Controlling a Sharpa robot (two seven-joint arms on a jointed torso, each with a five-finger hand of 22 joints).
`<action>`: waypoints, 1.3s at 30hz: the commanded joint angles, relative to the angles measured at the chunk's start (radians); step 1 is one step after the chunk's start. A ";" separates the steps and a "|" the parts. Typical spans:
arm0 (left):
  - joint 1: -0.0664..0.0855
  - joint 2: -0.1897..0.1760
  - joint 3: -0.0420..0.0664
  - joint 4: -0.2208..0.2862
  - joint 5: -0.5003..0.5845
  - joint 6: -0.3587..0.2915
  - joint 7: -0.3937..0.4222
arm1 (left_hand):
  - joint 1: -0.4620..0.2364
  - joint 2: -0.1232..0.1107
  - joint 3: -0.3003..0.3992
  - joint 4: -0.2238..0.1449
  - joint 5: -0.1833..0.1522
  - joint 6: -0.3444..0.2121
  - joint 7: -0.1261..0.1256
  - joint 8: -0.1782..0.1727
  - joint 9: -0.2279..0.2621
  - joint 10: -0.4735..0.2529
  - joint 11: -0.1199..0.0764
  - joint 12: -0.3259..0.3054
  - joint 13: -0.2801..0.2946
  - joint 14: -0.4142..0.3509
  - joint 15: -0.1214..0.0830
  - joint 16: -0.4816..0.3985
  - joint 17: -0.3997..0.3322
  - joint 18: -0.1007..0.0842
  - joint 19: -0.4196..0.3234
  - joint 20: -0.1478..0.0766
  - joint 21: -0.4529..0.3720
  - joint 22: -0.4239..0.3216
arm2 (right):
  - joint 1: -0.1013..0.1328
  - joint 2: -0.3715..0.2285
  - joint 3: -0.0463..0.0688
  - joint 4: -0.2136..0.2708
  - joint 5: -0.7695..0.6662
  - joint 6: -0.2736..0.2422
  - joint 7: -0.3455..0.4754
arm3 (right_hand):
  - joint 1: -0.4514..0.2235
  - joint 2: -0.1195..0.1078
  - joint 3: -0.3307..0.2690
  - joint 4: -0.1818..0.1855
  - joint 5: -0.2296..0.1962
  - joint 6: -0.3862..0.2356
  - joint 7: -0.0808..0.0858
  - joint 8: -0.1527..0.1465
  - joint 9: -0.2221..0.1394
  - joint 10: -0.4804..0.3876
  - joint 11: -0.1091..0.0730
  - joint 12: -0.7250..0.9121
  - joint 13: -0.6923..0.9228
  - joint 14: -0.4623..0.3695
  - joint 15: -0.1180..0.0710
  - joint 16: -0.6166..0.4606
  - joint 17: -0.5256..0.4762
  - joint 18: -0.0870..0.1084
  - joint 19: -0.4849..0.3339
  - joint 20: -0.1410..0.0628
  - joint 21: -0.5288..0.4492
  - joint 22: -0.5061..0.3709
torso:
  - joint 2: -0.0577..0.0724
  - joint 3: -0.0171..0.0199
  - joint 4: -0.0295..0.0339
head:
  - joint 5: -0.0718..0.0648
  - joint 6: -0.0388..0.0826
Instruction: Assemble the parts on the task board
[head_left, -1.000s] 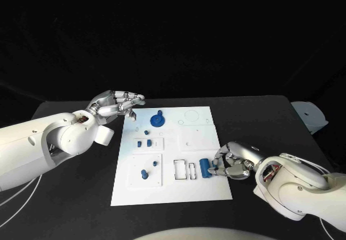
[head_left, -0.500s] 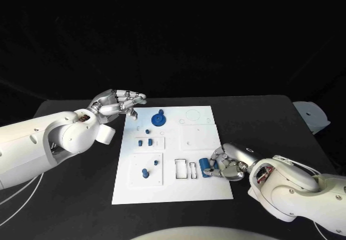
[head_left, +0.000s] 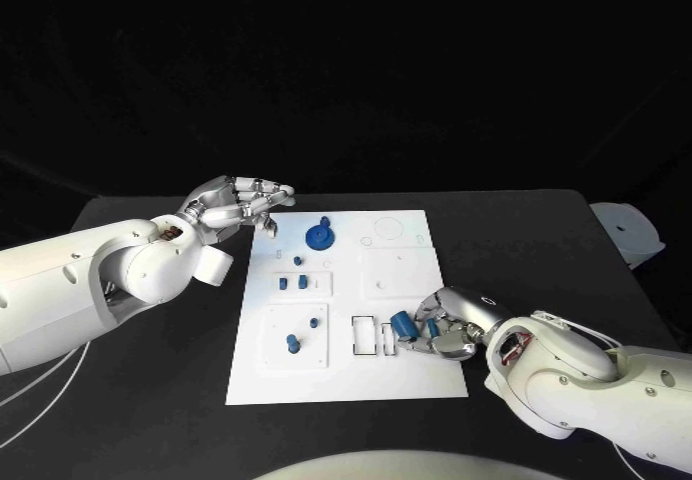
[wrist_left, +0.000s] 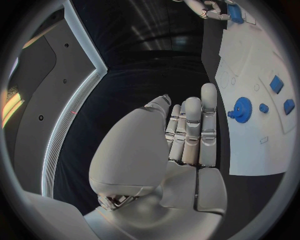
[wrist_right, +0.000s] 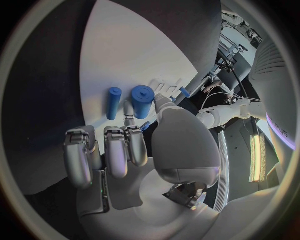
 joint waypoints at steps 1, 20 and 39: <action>0.000 0.001 0.001 0.004 -0.001 0.015 0.007 | 0.002 -0.012 0.006 0.001 -0.003 -0.004 0.001 0.004 -0.001 -0.006 0.002 0.007 0.001 -0.009 -0.001 -0.002 -0.001 0.006 -0.005 -0.001 -0.004 -0.001 | -0.014 0.014 -0.006 -0.012 -0.008 0.030 -0.023 | -0.009 0.003 -0.008 -0.001 0.008 -0.003 -0.002 -0.002 -0.004 0.055 -0.001 -0.002 0.189 0.095 -0.002 0.005 0.214 -0.007 0.105 -0.006 0.005 0.263 | -0.001 -0.0002 0.0008 | 0.002 0.000; 0.000 -0.001 0.001 0.004 -0.001 0.017 0.002 | 0.002 -0.012 0.006 0.001 -0.003 -0.004 0.001 0.004 -0.001 -0.006 0.002 0.007 0.001 -0.009 -0.001 -0.002 -0.001 0.006 -0.005 -0.001 -0.004 -0.001 | -0.016 0.000 -0.002 0.030 0.049 -0.128 -0.030 | 0.166 0.044 0.091 -0.018 0.083 0.029 -0.017 0.000 -0.002 0.065 -0.015 0.009 0.205 0.097 -0.014 0.008 0.223 -0.007 0.105 -0.016 0.005 0.263 | -0.002 0.0007 -0.0025 | 0.002 0.003; 0.000 0.004 0.001 0.001 -0.001 0.023 0.001 | 0.000 -0.013 0.009 0.002 -0.003 -0.005 0.001 0.005 -0.001 -0.007 0.002 0.008 0.001 -0.009 -0.001 -0.001 -0.002 0.006 -0.005 -0.001 -0.004 -0.001 | 0.008 0.015 0.004 0.070 0.213 -0.105 0.013 | 0.094 0.038 0.120 -0.002 0.073 0.057 -0.024 0.004 0.001 0.070 -0.021 0.013 0.210 0.097 -0.019 0.009 0.224 -0.007 0.105 -0.021 0.005 0.263 | 0.000 -0.0013 -0.0001 | -0.001 0.003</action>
